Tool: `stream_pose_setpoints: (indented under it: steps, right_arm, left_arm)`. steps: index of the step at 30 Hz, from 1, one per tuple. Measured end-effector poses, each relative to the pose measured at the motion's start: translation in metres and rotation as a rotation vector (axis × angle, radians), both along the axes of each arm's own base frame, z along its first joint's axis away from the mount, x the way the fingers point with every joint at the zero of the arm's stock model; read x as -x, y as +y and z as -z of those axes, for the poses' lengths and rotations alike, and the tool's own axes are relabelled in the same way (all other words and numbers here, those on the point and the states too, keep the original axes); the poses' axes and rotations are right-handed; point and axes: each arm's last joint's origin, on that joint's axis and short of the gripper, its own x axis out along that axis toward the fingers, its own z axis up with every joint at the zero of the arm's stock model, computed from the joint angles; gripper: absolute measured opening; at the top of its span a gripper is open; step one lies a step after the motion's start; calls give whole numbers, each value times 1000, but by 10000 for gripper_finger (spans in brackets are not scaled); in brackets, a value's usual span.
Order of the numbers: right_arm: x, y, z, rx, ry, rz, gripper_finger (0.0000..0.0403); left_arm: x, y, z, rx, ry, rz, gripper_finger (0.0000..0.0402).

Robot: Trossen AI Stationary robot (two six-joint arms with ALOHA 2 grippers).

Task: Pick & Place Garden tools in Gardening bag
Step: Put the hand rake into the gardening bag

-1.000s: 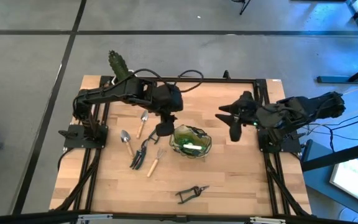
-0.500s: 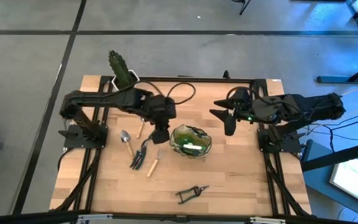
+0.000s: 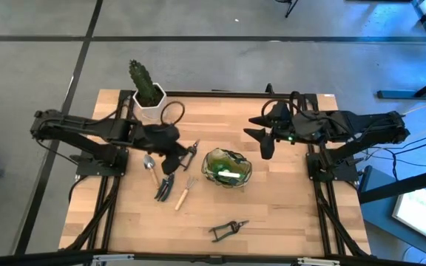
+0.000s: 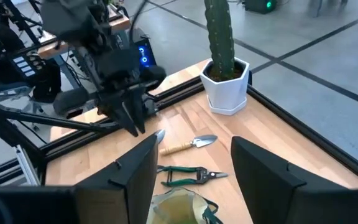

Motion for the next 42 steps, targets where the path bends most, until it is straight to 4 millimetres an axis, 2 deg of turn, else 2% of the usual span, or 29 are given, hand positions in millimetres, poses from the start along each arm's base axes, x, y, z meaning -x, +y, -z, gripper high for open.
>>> stream_pose_setpoints:
  steps: [3,6,10,14,17,26,33,37,42]
  right_arm:
    - [0,-1,1,1,7,5,206]
    - [-1,-2,3,5,23,10,206]
    - [-1,-3,4,24,35,34,205]
    - [0,-3,4,80,59,16,205]
    - [0,-3,4,94,64,4,205]
    - [0,-1,5,14,52,-18,205]
    - [2,1,11,-50,111,-83,201]
    - [2,1,10,-52,110,-85,199]
    - [2,4,11,-100,122,-183,199]
  left_arm:
    - [9,-2,22,116,51,-47,56]
    - [9,-2,32,179,49,-51,56]
    - [0,-4,32,182,-36,-8,55]
    - [-8,3,35,224,-50,0,58]
    - [-6,3,36,245,-20,38,57]
    - [-6,7,37,147,-20,58,52]
    - [-15,34,52,252,51,-120,52]
    - [-19,41,59,299,92,-66,52]
    - [-16,39,63,229,147,4,50]
